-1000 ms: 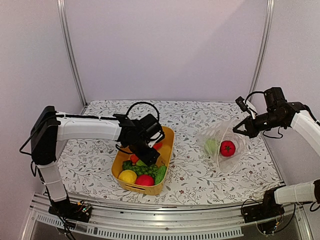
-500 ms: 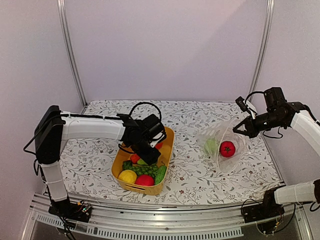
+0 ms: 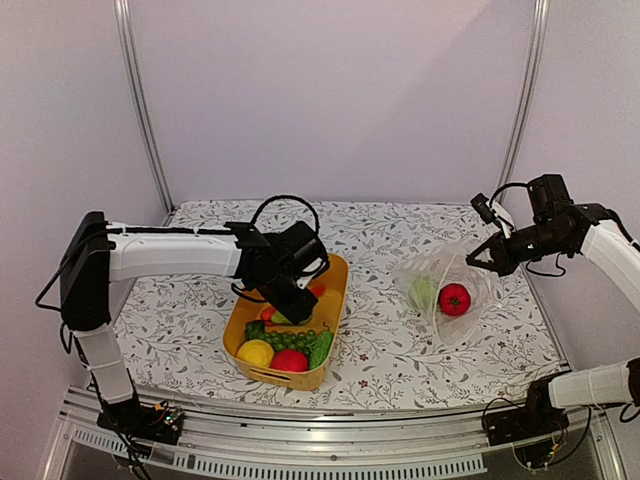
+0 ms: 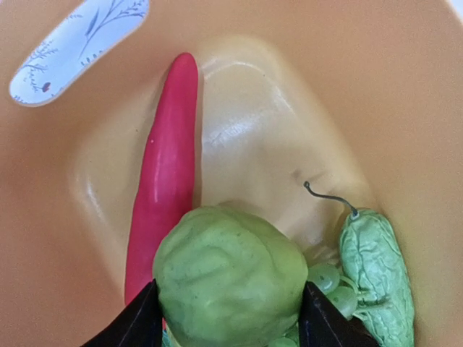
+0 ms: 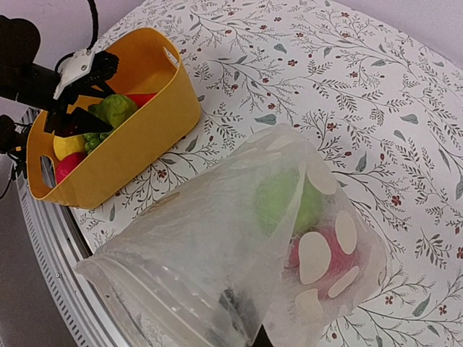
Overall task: Place the food in the zip-top bag and seal the zipper
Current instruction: Pick up the fake fruit from the bin.
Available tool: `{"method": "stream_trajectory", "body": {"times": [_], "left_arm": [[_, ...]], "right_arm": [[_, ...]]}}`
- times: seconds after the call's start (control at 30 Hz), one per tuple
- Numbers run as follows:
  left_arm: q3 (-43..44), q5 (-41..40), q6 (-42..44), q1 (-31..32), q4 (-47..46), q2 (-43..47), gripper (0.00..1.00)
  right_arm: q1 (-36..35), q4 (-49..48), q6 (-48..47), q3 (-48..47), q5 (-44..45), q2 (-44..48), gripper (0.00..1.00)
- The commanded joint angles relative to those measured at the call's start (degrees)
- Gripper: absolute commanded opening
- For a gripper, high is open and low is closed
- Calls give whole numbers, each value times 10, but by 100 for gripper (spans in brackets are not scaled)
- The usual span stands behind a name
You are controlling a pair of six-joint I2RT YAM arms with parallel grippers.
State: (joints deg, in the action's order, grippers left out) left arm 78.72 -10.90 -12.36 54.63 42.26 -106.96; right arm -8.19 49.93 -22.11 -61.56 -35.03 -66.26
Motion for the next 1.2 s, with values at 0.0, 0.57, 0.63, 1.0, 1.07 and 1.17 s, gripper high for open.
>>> {"method": "stream_trajectory", "body": {"times": [0.0,0.57,0.63,1.0,1.07,1.17], "left_arm": [[-9,-8,-13,9,6,55,41],[6,3,-21,55,-67,164,40],[15,2,-13,70,-80,171,40],[43,-9,28,145,-182,181,39],[41,-7,35,156,-211,179,38],[39,-4,51,174,-247,176,38]], "right_arm": [[-1,6,-3,-14,1,-1,0],[-1,23,-2,-26,1,2,0],[-1,25,-1,-30,5,-3,0],[-4,61,-3,-53,-1,1,0],[-6,65,-6,-53,-1,6,0],[-7,66,-7,-52,5,6,0]]}}
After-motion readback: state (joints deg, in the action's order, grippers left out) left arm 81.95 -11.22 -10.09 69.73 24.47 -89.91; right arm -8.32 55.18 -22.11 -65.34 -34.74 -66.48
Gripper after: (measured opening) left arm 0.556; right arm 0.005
